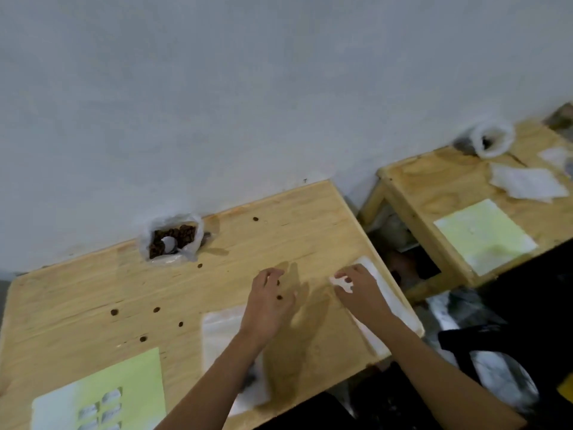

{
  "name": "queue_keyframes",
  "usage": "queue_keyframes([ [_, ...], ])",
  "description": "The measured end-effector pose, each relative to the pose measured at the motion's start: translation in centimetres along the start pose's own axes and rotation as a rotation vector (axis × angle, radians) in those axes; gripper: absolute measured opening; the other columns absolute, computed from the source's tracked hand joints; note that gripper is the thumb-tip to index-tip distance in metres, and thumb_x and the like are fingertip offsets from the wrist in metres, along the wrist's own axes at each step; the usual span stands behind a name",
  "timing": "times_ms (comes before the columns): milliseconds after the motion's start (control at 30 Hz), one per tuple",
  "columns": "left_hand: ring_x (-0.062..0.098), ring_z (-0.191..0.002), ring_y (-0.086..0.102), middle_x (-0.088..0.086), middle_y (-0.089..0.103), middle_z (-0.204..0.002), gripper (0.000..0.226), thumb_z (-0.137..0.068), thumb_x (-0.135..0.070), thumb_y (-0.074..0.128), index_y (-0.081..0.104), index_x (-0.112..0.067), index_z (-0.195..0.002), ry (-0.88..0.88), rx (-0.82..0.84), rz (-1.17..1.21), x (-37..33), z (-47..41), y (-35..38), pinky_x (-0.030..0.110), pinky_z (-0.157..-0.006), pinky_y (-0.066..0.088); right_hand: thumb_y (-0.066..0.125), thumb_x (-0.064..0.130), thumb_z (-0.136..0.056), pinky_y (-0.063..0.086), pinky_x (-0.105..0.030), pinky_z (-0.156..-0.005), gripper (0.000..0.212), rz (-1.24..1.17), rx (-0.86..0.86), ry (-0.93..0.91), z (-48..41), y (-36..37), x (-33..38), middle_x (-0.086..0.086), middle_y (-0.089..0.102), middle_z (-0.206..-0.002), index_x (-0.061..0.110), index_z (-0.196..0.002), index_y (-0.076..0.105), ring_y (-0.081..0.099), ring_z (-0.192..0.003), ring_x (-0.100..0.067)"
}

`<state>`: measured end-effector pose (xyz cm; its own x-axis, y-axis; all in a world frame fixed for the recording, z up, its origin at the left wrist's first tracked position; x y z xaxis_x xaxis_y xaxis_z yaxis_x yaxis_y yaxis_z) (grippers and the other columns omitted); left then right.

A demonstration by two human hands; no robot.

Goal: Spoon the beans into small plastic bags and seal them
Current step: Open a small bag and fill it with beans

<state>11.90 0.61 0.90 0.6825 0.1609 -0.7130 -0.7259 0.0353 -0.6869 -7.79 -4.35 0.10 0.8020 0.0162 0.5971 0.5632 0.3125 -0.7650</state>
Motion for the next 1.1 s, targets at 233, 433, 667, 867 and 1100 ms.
queue_keyframes([
  [233, 0.018, -0.136, 0.022, 0.002, 0.025, -0.147, 0.074, -0.085, -0.041, 0.062, 0.024, -0.016, -0.143, -0.014, 0.284, -0.084, -3.6, -2.2, 8.5, 0.029, -0.108, 0.028, 0.055, 0.014, -0.087, 0.04, -0.028, -0.088, 0.04, 0.085, 0.039, 0.267, 1.3, -3.8, -8.9, -0.007, 0.042, -0.125, 0.01, -0.126, 0.047, 0.046, -0.115, -0.025],
  [433, 0.016, -0.139, 0.014, -0.003, 0.013, -0.151, 0.102, -0.072, -0.05, 0.071, 0.009, -0.018, -0.146, 0.025, 0.314, -0.165, -4.9, -2.5, 12.3, 0.031, -0.112, 0.025, 0.059, 0.017, -0.086, 0.04, -0.027, -0.092, 0.038, 0.044, 0.046, 0.303, 0.7, -3.5, -10.7, -0.006, 0.042, -0.118, 0.01, -0.123, 0.051, 0.046, -0.109, -0.022],
  [667, 0.015, -0.141, 0.011, -0.002, 0.014, -0.154, 0.107, -0.069, -0.042, 0.077, 0.009, -0.018, -0.148, 0.051, 0.289, -0.146, -4.7, -2.9, 13.2, 0.029, -0.114, 0.018, 0.058, 0.016, -0.086, 0.033, -0.02, -0.077, 0.027, -0.063, -0.029, 0.335, 0.2, -2.9, -10.2, 0.004, 0.039, -0.106, 0.014, -0.112, 0.053, 0.04, -0.094, -0.012],
  [867, 0.016, -0.142, 0.01, 0.0, 0.014, -0.154, 0.111, -0.068, -0.04, 0.079, 0.007, -0.017, -0.149, 0.056, 0.279, -0.112, -4.8, -2.7, 13.3, 0.03, -0.115, 0.018, 0.06, 0.015, -0.084, 0.034, -0.018, -0.075, 0.017, -0.116, -0.151, 0.264, 0.7, -3.5, -9.5, 0.006, 0.047, -0.096, 0.016, -0.1, 0.053, 0.044, -0.09, -0.011],
  [1100, 0.018, -0.14, 0.017, 0.002, 0.02, -0.151, 0.112, -0.066, -0.038, 0.081, 0.009, -0.013, -0.148, 0.058, 0.26, -0.104, -5.5, -2.9, 12.9, 0.034, -0.116, 0.022, 0.057, 0.019, -0.088, 0.036, -0.011, -0.058, 0.006, -0.113, -0.19, 0.282, 0.4, -4.5, -8.6, 0.003, 0.054, -0.086, 0.019, -0.088, 0.051, 0.053, -0.076, -0.011],
])
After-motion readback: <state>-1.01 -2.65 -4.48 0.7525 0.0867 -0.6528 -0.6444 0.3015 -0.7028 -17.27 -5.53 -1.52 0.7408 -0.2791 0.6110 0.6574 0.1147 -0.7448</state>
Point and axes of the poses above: each hand's wrist, its own z-axis away from the middle knuckle, its own y-axis out of the palm, x = y × z, the point moved 5 cm from there along -z, towards the middle knuckle
